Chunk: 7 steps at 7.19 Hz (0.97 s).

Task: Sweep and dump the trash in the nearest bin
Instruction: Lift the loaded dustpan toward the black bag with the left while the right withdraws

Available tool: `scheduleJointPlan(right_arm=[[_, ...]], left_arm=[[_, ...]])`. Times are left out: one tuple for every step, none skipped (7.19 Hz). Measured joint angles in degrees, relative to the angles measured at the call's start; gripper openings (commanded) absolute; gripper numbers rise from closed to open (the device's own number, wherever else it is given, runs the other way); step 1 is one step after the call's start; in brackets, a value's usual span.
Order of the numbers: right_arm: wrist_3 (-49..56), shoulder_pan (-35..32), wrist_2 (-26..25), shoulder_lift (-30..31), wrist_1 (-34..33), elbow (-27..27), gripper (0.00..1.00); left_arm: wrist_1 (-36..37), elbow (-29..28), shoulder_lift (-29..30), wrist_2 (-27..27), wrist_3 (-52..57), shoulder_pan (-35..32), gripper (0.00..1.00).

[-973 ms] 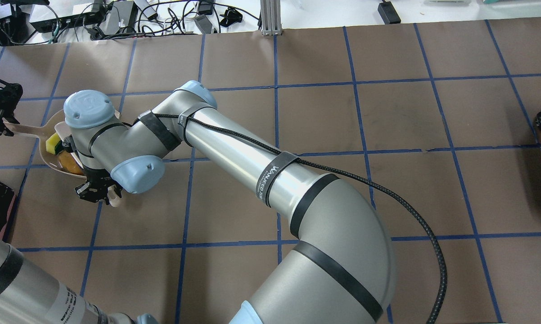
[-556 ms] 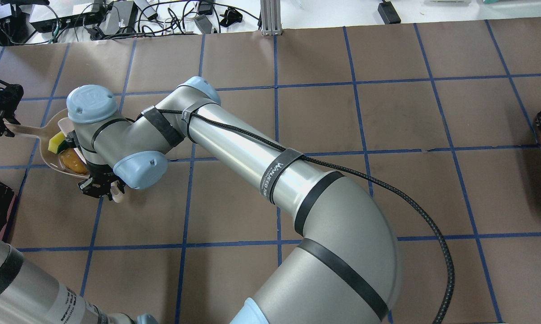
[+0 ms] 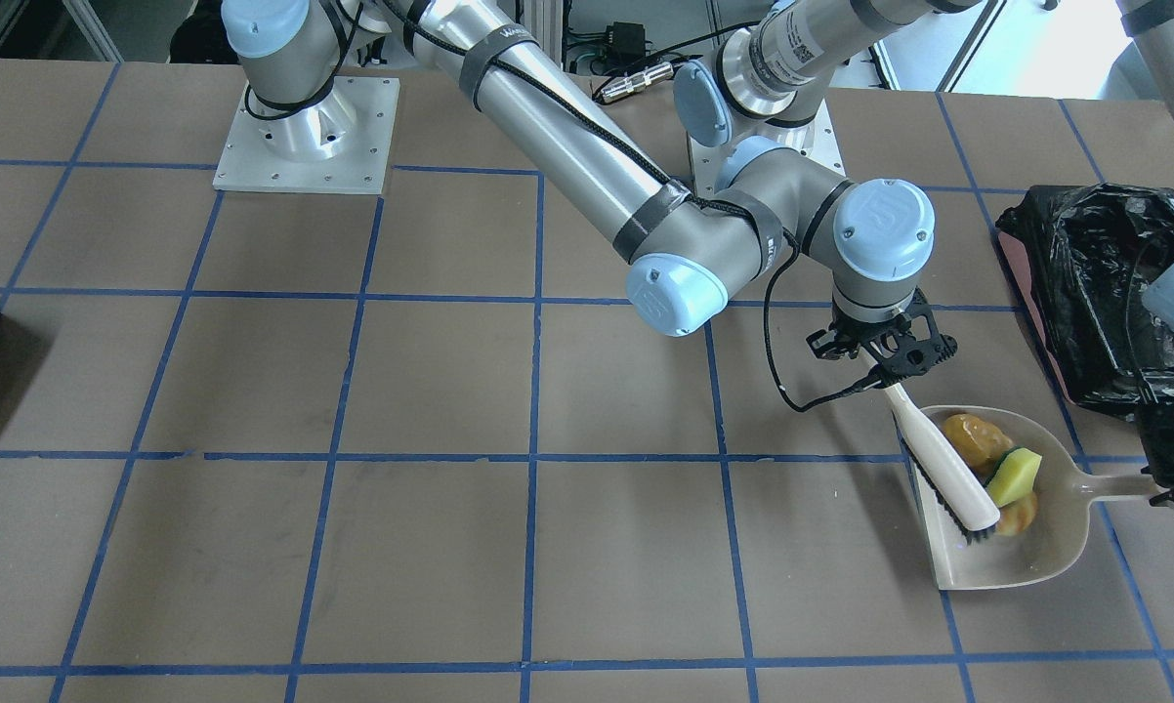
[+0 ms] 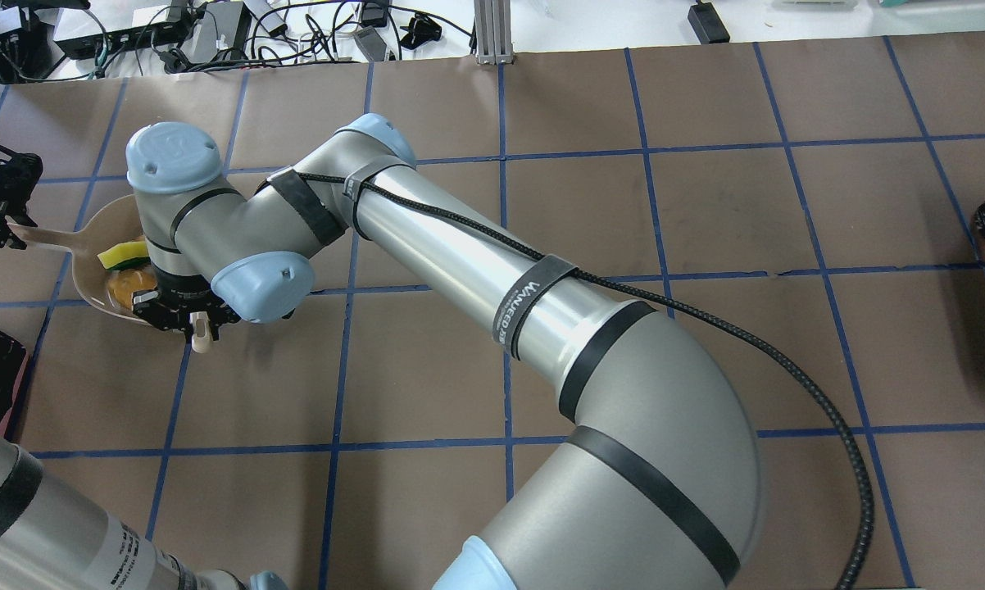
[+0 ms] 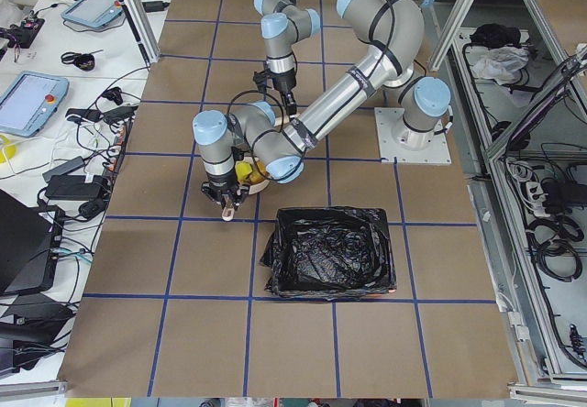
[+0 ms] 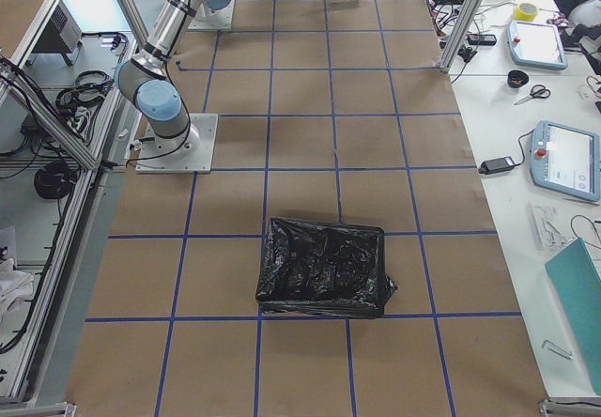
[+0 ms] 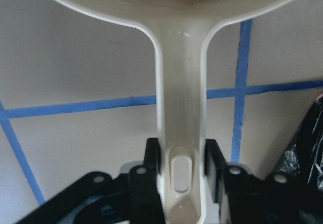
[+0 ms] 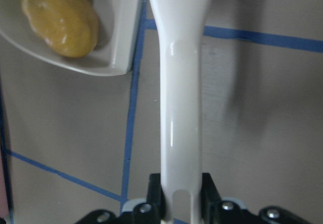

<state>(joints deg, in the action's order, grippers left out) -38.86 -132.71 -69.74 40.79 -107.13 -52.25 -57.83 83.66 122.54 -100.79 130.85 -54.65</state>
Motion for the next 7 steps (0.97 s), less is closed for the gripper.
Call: scheduleJointPlan(right_arm=[[-3.97, 1.38, -2.6, 3.87, 3.38, -4.28, 0.0], [-5.69, 2.82, -4.84, 8.75, 4.95, -10.95, 0.0], [-6.01, 4.21, -6.62, 14.13, 5.26, -18.78, 0.0], [-5.56, 5.26, -8.93, 20.29, 5.29, -27.43, 0.0], [-3.46, 5.95, -11.04, 26.56, 5.28, -35.91, 0.0], [0.06, 6.66, -12.41, 32.29, 5.02, -43.61, 0.0], [3.41, 7.49, -13.19, 36.91, 3.77, -50.18, 0.0]], left_arm=[[-0.25, -0.14, -0.73, 0.12, -0.3, 0.12, 0.0], [-0.88, -0.37, -1.73, 0.11, -0.51, 0.36, 0.0], [-2.35, -0.57, -2.86, 0.33, -0.61, 0.89, 0.0], [-4.57, -0.67, -4.05, 1.18, -0.72, 1.9, 0.0], [-6.9, -0.85, -5.21, 2.62, -0.78, 3.39, 0.0], [-10.1, -1.48, -6.69, 4.26, -0.53, 5.98, 0.0], [-14.07, -3.04, -8.33, 5.24, 0.06, 9.5, 0.0]])
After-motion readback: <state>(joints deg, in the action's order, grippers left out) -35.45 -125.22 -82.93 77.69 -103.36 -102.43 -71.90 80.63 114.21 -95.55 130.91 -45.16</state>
